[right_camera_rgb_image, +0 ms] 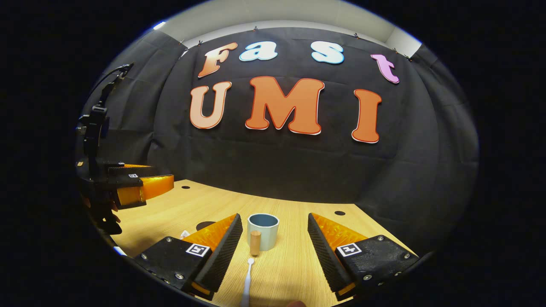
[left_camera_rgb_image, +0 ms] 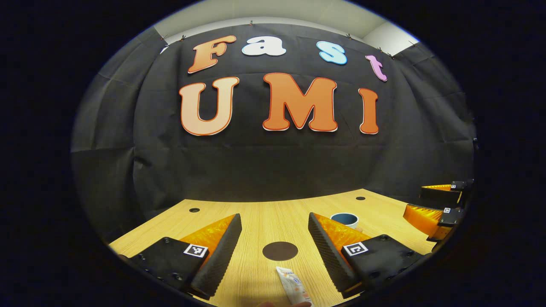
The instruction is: Put the toothbrush and toothpaste on the desktop into the cup, then pick up the cup and place it on the coaster on the desktop.
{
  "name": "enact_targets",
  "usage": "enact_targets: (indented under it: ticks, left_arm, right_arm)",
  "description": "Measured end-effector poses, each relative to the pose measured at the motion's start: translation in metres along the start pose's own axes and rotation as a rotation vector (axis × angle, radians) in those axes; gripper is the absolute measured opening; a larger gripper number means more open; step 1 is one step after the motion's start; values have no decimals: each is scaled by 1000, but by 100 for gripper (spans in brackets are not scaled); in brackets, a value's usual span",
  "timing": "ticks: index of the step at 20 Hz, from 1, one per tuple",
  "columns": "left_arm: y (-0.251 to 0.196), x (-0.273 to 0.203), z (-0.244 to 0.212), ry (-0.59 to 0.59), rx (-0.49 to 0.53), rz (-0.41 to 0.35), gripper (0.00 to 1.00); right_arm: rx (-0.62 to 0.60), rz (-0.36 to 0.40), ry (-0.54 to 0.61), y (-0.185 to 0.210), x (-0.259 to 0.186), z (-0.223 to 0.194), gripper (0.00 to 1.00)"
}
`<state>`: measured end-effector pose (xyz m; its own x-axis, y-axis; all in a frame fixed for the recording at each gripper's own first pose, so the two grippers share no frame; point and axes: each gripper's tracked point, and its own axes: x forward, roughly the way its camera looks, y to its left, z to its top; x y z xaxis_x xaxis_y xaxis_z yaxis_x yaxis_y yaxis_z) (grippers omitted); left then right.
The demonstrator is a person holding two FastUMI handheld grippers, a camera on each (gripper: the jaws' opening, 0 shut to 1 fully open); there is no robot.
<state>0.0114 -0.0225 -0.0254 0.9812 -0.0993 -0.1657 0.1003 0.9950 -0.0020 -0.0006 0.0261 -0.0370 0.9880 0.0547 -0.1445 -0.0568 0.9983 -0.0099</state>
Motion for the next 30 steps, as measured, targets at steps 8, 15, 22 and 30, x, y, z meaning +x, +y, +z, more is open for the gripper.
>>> enact_targets:
  ticks: [8, 15, 22, 30]
  left_arm:
    - [-12, 10, -56, 226, -34, -45, 99]
    - [-18, 10, -97, 394, -42, -62, 100]
    - [-23, 4, -133, 559, -67, -100, 96]
    - [-33, -8, -158, 694, -77, -156, 94]
  right_arm:
    - [33, 38, 134, 10, 3, -34, 89]
    - [35, 49, 335, 19, 6, -85, 89]
    - [84, 63, 504, 30, 9, -128, 86]
    - [46, 92, 628, 46, 8, -136, 70]
